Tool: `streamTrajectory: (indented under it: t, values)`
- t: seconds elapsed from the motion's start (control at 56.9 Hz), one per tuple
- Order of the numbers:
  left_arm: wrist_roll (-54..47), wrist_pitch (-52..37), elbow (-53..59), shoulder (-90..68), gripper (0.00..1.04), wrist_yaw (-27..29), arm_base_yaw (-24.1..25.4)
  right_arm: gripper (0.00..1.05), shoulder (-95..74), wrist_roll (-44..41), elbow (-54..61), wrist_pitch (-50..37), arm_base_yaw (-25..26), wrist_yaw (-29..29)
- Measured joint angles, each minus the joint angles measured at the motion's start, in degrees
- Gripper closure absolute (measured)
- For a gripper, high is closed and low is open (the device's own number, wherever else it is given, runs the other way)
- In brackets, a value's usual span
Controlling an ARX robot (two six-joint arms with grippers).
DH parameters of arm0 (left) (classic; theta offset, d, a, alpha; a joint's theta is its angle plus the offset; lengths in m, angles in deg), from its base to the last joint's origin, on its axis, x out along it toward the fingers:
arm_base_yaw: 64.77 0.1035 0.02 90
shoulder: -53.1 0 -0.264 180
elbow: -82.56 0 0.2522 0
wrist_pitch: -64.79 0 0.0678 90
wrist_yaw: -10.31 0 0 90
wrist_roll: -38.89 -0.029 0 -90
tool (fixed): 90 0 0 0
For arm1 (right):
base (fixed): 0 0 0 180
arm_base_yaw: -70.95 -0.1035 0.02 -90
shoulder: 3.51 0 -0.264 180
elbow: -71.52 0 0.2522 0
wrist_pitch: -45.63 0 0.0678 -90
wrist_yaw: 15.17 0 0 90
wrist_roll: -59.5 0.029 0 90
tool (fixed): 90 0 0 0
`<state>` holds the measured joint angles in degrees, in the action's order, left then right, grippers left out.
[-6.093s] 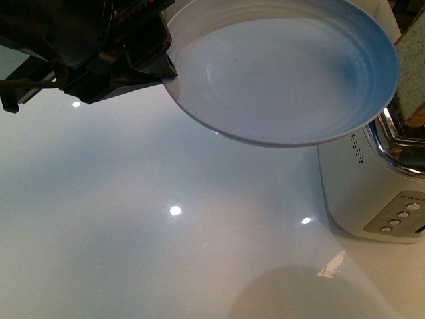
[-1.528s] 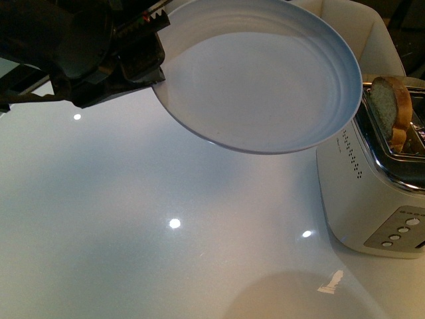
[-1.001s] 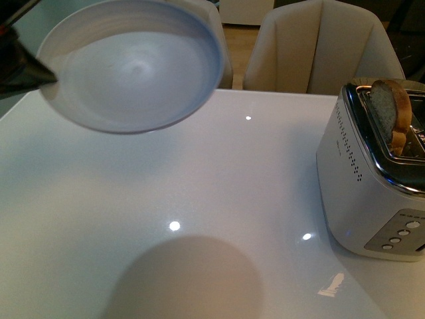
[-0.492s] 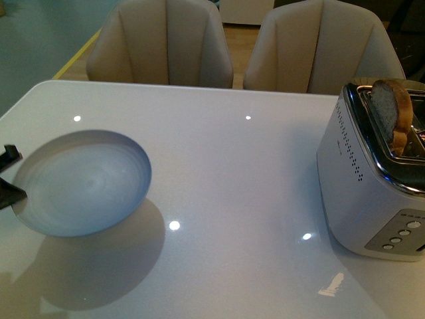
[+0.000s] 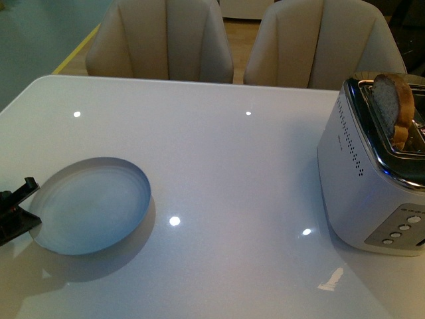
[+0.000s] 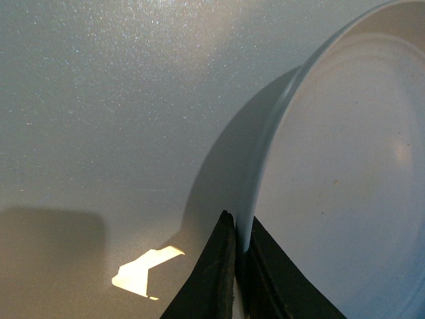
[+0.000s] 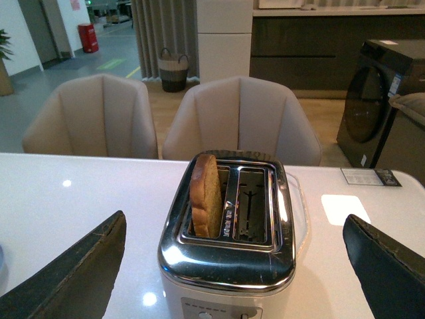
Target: Left arm holds plate, right arm toasts bread
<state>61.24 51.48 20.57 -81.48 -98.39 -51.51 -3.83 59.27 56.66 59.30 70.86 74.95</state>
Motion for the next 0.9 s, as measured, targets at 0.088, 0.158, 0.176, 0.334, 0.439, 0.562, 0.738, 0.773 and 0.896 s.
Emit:
streamTrajectory:
  t: [0.088, 0.158, 0.176, 0.334, 0.439, 0.562, 0.738, 0.773, 0.896]
  values:
    - [0.0, -0.5, -0.1, -1.1, 1.02, -0.2, 0.0, 0.09, 0.0, 0.0, 0.0, 0.0, 0.0, 0.0]
    - [0.1, -1.2, -0.1, -1.6, 1.02, -0.6, 0.0, 0.09, 0.0, 0.0, 0.0, 0.0, 0.0, 0.0]
    - [0.1, -1.4, -0.1, -1.7, 1.02, -0.7, 0.0, 0.09, 0.0, 0.0, 0.0, 0.0, 0.0, 0.0]
    - [0.5, -2.6, -0.1, -2.0, 0.97, -0.9, 0.0, 0.09, 0.0, 0.0, 0.0, 0.0, 0.0, 0.0]
    - [0.6, -3.0, 0.2, -2.0, 0.81, -0.9, -0.2, 0.09, 0.0, 0.0, 0.0, 0.0, 0.0, 0.0]
    - [1.5, -3.2, 1.2, -0.5, 0.56, -0.9, -0.2, 0.09, 0.0, 0.0, 0.0, 0.0, 0.0, 0.0]
    - [2.3, -3.1, 3.3, 7.0, 0.29, -0.8, -0.5, 0.09, 0.0, 0.0, 0.0, 0.0, 0.0, 0.0]
    - [2.6, -3.0, 3.7, 9.2, 0.24, -0.8, -0.6, 0.09, 0.0, 0.0, 0.0, 0.0, 0.0, 0.0]
    - [4.0, -2.6, 5.7, 18.4, 0.06, -0.8, -1.9, 0.09, 0.0, 0.0, 0.0, 0.0, 0.0, 0.0]
